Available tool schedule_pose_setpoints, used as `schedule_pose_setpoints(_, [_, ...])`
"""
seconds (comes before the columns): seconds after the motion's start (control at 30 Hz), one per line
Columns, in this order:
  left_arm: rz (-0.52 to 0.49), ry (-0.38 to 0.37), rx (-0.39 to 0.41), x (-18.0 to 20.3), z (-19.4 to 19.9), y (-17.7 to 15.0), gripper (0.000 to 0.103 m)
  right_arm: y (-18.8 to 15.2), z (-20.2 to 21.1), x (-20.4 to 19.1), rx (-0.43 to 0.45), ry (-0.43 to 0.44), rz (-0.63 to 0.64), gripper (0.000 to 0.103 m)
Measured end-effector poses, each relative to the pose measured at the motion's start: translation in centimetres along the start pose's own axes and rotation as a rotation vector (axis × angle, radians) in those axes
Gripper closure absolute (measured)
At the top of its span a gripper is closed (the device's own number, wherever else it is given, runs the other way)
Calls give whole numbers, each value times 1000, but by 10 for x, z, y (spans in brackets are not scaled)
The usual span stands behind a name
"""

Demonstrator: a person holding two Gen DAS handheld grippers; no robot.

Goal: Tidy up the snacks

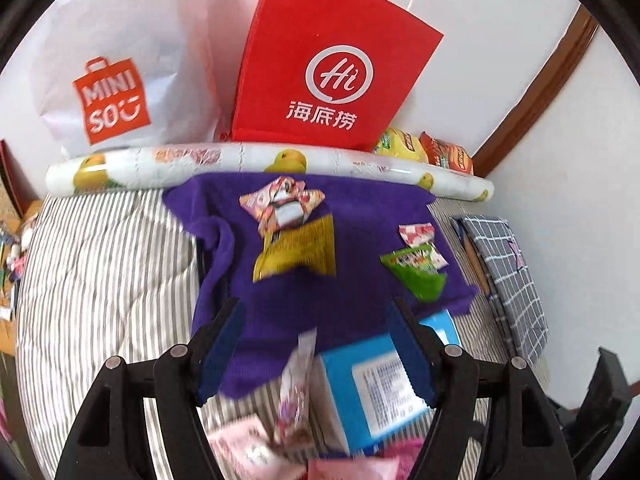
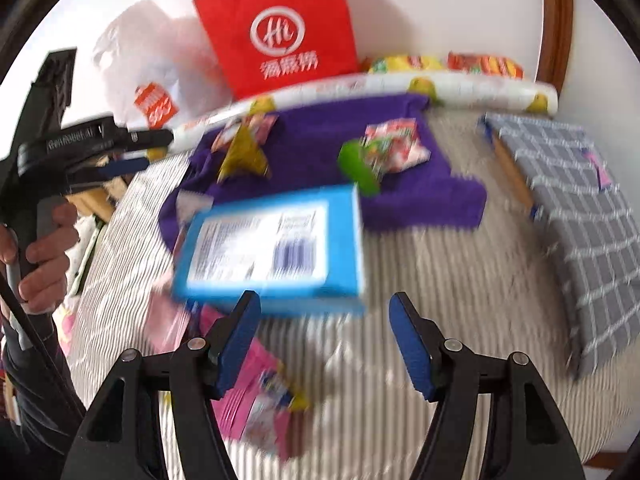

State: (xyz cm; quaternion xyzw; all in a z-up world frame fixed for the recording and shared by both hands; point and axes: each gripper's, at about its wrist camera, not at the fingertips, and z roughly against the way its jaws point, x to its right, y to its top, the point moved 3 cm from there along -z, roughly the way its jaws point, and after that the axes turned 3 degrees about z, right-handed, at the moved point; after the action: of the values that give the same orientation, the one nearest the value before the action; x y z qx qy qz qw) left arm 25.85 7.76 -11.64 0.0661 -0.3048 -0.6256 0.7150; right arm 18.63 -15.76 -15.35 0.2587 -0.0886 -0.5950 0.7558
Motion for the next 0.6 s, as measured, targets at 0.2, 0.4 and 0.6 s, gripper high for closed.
schedule_pose_setpoints(0.2, [-6,-7,0,0,21,-30,32,-39,8,-20,-36,55,-37,31])
schedule_pose_setpoints(0.4, [-19,-6,9,-5,38,-55,32,-59,6,-40,-78,94,-76,31])
schedule_pose_setpoints(0.6, [-26,27,-4,-26,47,-86,32,-62,-2,-46,-96,45,-128,31])
